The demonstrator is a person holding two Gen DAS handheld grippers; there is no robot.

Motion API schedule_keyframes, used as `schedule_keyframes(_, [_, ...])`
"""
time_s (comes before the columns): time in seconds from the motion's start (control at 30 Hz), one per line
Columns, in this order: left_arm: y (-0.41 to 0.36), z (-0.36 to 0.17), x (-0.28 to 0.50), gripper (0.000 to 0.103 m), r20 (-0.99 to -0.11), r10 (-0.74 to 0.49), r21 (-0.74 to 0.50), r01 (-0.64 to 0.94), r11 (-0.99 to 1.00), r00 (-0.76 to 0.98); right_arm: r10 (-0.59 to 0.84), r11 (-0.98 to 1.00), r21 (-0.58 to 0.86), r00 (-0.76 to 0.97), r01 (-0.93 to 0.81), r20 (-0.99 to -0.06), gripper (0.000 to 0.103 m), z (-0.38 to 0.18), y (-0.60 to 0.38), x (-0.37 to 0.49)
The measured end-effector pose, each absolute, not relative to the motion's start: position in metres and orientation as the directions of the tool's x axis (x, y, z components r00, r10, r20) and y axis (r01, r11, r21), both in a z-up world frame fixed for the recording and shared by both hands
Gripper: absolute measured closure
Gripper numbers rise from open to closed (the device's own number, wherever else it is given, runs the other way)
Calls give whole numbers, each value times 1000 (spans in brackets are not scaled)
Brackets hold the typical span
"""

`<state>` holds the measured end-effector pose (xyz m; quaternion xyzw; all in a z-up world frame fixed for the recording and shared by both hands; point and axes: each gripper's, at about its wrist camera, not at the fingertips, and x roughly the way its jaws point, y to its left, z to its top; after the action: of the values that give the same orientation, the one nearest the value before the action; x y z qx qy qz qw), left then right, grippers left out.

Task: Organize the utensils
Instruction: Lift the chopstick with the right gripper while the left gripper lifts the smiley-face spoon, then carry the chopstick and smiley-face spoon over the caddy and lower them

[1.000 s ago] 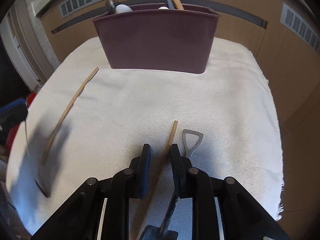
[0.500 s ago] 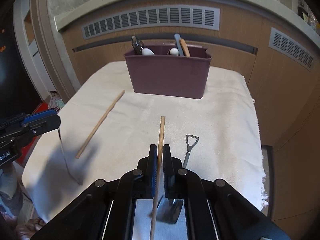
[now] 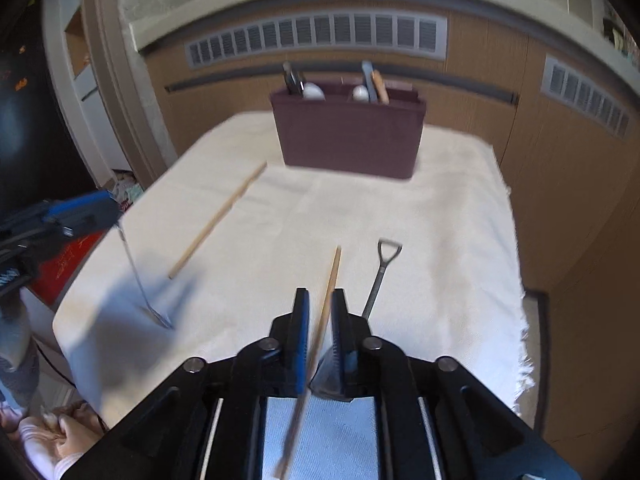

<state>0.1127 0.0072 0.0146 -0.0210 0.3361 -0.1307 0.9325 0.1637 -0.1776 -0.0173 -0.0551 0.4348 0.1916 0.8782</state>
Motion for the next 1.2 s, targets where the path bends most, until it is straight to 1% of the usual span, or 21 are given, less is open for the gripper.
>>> schedule_keyframes(0.1, [9,15,112,84,-622,-257,-129,227,965,740,277,926,86,506,-367,-817,88,-38,-172,180])
schedule_keyframes(0.17, [9,15,112,84,-621,-257,-130,226,966,740,247,935,72,491,-346,-835,86,-49,-168,191])
schedule_keyframes(0.3, [12,15,111,84,-618,-263,-141,225,964,740,219,941,77,418,-329,-882,86,-72,-160,210])
schedule_keyframes(0.37, [13,15,110,84,-617,-266,-148,223,963,740,195,939,36,444,-342,-874,96,-71,-154,206])
schedule_keyframes(0.47, [15,15,109,84,-616,-268,-153,221,963,741,208,937,40,465,-347,-860,97,-64,-155,197])
schedule_keyframes(0.63, [14,17,109,84,-617,-268,-151,223,963,740,270,941,93,554,-326,-788,97,-24,-171,177])
schedule_keyframes(0.77, [11,20,106,84,-612,-269,-147,227,963,743,295,941,106,626,-320,-722,97,6,-180,159])
schedule_keyframes(0.97, [7,41,111,84,-578,-275,-138,240,961,768,334,938,144,706,-315,-625,97,46,-186,156])
schedule_keyframes(1.07, [5,67,124,84,-540,-293,-139,260,956,789,341,938,151,755,-312,-560,97,78,-191,169])
schedule_keyframes(1.2, [1,128,152,84,-447,-324,-117,304,945,834,317,946,74,843,-317,-436,97,143,-188,187])
